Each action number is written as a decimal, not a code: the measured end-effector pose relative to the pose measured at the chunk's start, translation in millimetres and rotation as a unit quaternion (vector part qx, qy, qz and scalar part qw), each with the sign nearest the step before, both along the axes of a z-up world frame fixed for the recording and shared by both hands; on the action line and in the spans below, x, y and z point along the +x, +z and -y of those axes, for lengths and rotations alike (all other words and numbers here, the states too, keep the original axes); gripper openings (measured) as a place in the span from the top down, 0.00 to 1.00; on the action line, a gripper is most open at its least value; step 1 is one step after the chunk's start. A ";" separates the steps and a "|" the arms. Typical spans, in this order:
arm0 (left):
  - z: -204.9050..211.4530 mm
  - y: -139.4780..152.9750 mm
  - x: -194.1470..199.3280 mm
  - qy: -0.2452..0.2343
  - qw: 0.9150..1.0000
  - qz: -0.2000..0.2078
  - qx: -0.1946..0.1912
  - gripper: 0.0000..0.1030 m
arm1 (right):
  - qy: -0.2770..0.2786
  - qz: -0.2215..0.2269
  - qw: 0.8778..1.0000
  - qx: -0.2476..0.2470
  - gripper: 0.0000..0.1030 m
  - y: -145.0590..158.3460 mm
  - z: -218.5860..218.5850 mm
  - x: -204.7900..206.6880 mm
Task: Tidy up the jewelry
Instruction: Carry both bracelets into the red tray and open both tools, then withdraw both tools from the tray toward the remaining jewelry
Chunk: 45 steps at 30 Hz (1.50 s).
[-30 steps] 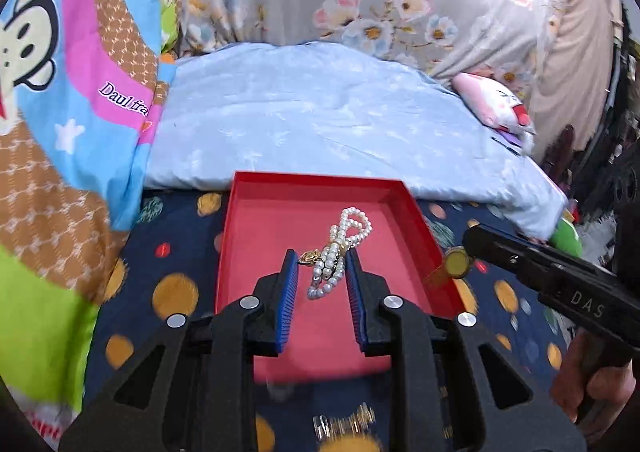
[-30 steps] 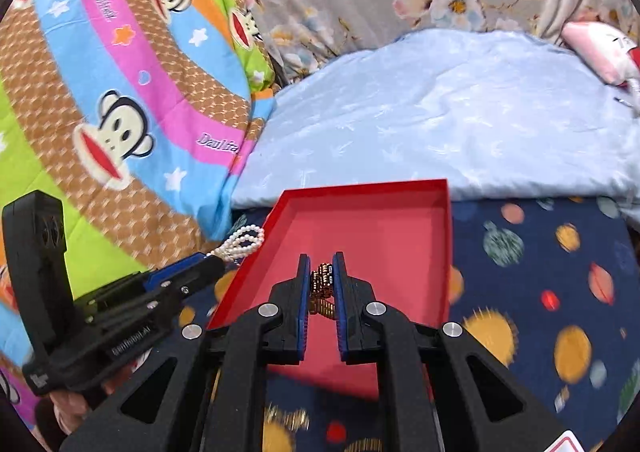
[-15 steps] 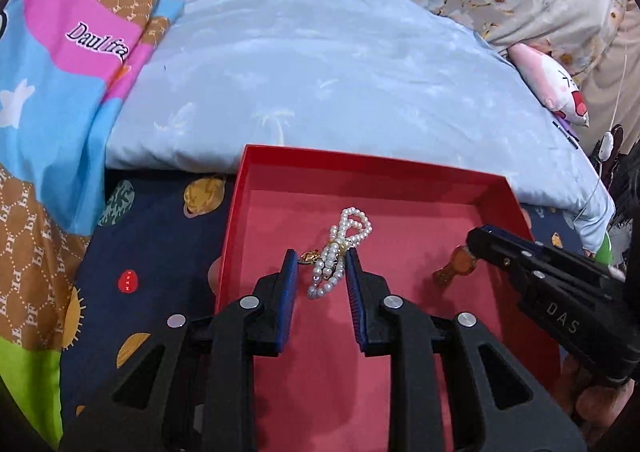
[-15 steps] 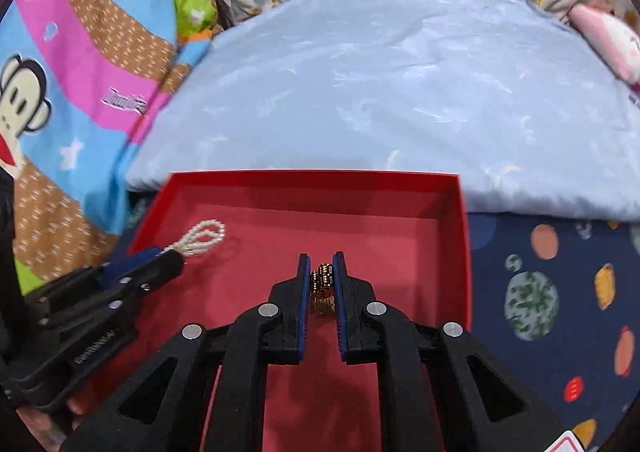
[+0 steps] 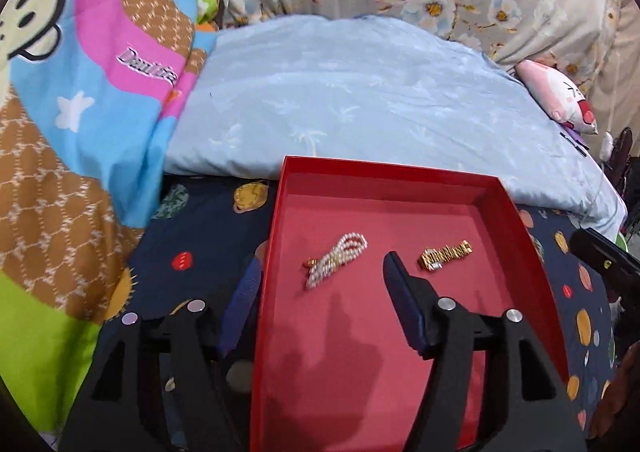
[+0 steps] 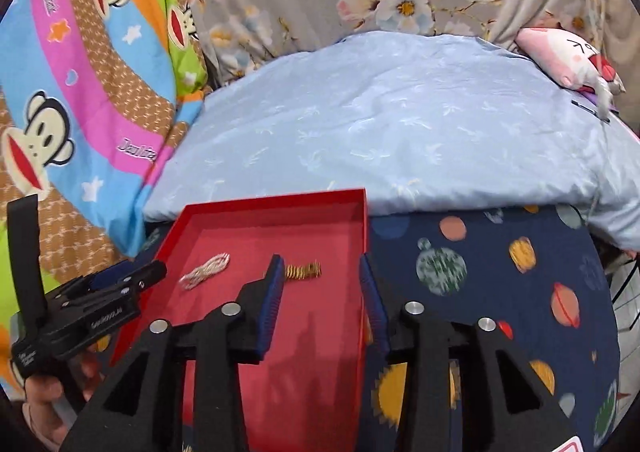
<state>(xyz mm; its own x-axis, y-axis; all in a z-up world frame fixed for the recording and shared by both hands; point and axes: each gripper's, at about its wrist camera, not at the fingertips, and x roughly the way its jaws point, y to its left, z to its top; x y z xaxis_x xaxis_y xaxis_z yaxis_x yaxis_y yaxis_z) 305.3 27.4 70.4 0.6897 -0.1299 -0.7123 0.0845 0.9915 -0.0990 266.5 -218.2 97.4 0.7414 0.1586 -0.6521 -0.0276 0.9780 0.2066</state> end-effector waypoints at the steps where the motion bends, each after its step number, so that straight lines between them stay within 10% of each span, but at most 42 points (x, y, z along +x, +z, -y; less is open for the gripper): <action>1: -0.3 2.8 -11.0 -0.002 1.000 0.006 0.005 0.37 | 0.001 0.002 1.000 0.002 0.58 0.6 -0.4 -10.9; 22: 9.0 -45.9 -229.4 -0.037 0.999 -0.035 -0.020 0.31 | 0.015 -0.049 0.999 0.013 0.51 -71.4 -2.9 -254.7; 45: 25.6 -68.9 -238.2 -0.010 0.999 -0.041 0.004 0.34 | 0.012 -0.063 0.998 0.026 0.45 -78.7 -11.2 -221.7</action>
<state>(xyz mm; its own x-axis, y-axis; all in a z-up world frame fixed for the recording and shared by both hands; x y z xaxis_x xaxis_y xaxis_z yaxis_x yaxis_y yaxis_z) 67.1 1.9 1.5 0.6265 -0.1373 -0.7672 0.0965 0.9905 -0.0984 44.7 -207.0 18.7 0.6499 0.2113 -0.7300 -0.0208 0.9652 0.2607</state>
